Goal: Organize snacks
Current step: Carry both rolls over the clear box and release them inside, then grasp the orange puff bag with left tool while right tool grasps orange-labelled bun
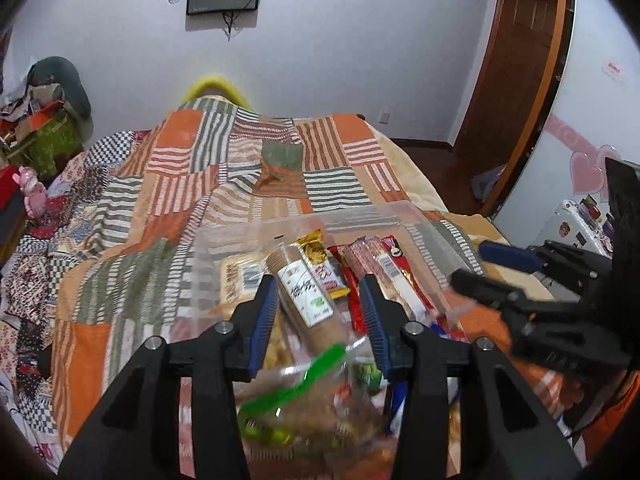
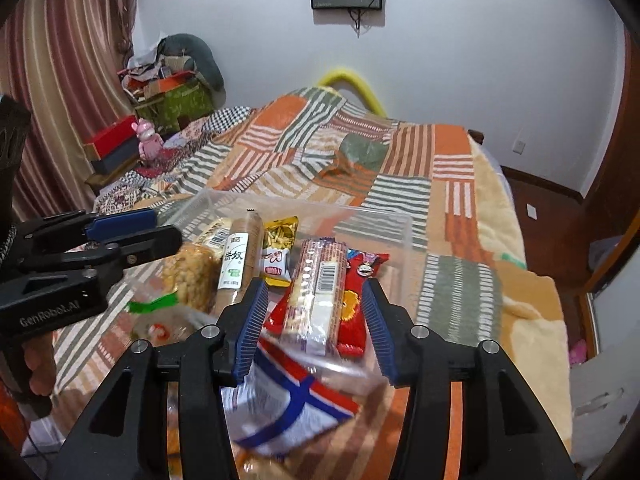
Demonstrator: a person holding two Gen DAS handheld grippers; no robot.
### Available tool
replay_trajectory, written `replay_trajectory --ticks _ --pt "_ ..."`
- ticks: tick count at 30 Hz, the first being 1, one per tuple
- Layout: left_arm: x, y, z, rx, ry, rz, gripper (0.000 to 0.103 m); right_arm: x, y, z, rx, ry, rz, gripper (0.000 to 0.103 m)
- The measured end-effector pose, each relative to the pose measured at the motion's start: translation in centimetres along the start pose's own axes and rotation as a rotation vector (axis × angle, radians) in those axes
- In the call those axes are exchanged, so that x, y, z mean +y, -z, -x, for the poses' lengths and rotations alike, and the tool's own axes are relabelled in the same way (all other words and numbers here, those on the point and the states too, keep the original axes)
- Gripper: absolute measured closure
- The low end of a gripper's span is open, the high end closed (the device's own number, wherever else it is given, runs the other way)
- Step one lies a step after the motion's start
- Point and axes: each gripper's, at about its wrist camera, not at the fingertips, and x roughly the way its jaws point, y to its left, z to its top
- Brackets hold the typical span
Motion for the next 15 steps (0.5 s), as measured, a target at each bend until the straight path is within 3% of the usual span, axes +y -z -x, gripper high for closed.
replay_trajectory --ticks 6,15 --pt "1.0 2.8 2.8 0.018 -0.035 -0.002 0.051 -0.5 2.3 2.7 -0.016 0.012 -0.001 0.052" --pt "1.2 8.4 3.8 0.113 -0.062 0.041 0.049 -0.9 7.9 3.2 0.078 0.000 -0.034 0.051"
